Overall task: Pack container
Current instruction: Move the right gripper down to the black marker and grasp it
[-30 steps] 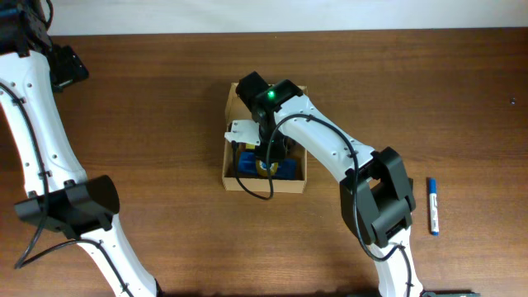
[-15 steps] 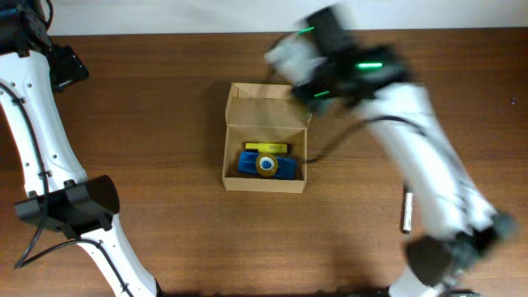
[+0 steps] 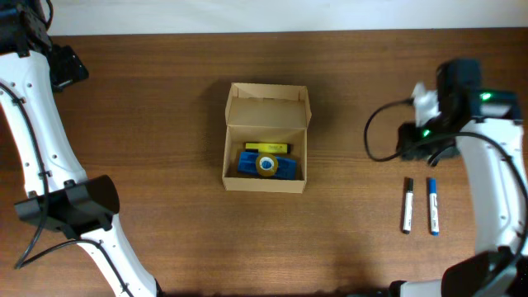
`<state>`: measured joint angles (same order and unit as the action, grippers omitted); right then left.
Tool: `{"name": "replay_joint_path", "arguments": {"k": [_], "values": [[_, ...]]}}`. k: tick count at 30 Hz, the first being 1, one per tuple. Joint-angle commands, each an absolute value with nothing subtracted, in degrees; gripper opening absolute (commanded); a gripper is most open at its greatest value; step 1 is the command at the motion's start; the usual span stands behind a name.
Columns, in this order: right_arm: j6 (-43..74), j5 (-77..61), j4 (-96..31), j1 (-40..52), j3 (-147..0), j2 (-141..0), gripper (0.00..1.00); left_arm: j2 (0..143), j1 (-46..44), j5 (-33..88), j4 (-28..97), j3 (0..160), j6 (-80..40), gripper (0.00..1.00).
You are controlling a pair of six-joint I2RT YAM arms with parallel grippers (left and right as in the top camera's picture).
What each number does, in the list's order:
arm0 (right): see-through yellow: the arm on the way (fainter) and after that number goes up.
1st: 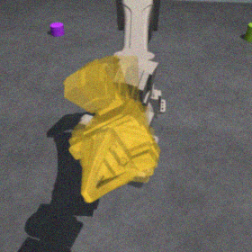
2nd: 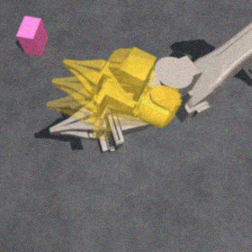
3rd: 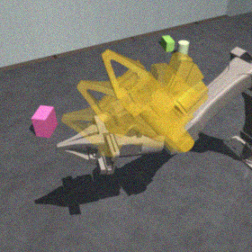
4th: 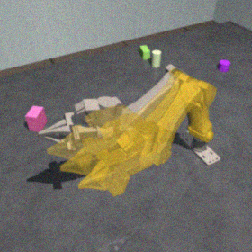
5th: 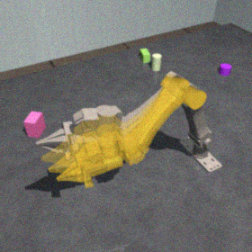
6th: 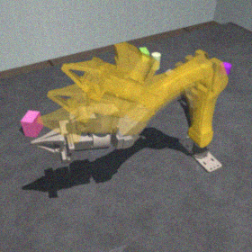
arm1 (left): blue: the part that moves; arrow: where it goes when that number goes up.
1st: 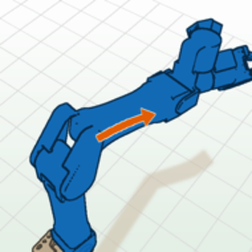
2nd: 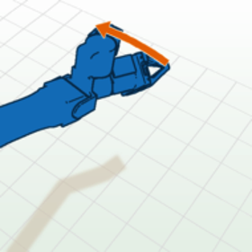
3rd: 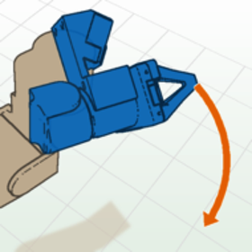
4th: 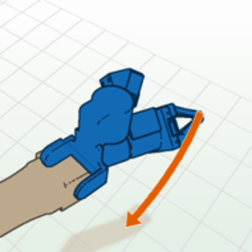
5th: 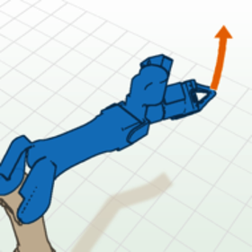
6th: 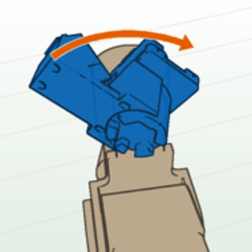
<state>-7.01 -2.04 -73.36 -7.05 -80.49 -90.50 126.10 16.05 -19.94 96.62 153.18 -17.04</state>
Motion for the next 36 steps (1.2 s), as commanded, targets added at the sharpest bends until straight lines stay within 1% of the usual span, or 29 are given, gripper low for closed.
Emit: {"name": "replay_joint_path", "arguments": {"k": [1,5,11,19,27,36], "values": [[-3.9,-3.2,-70.1,-7.6,-73.0,-90.5,0.54,125.9,16.2,-20.1,96.7,152.9,-16.4,1.0],[-3.7,-3.2,-64.1,-9.4,-65.1,-90.5,0.57,125.9,16.2,-20.1,96.7,152.9,-16.4,1.0],[-2.5,-4.8,-60.8,-14.2,-59.9,-90.5,0.58,125.9,16.2,-20.1,96.7,152.9,-16.4,1.0],[-2.5,-4.2,-59.2,-15.8,-58.5,-91.4,0.59,125.9,16.2,-20.1,96.7,152.9,-16.4,1.0],[0.6,-3.2,-57.3,-15.8,-58.5,-96.5,0.58,125.9,16.2,-20.1,96.7,152.9,-16.4,1.0],[1.0,-2.2,-55.6,-15.9,-58.5,-101.4,0.58,125.9,16.2,-20.1,96.7,152.9,-16.4,1.0]]}}
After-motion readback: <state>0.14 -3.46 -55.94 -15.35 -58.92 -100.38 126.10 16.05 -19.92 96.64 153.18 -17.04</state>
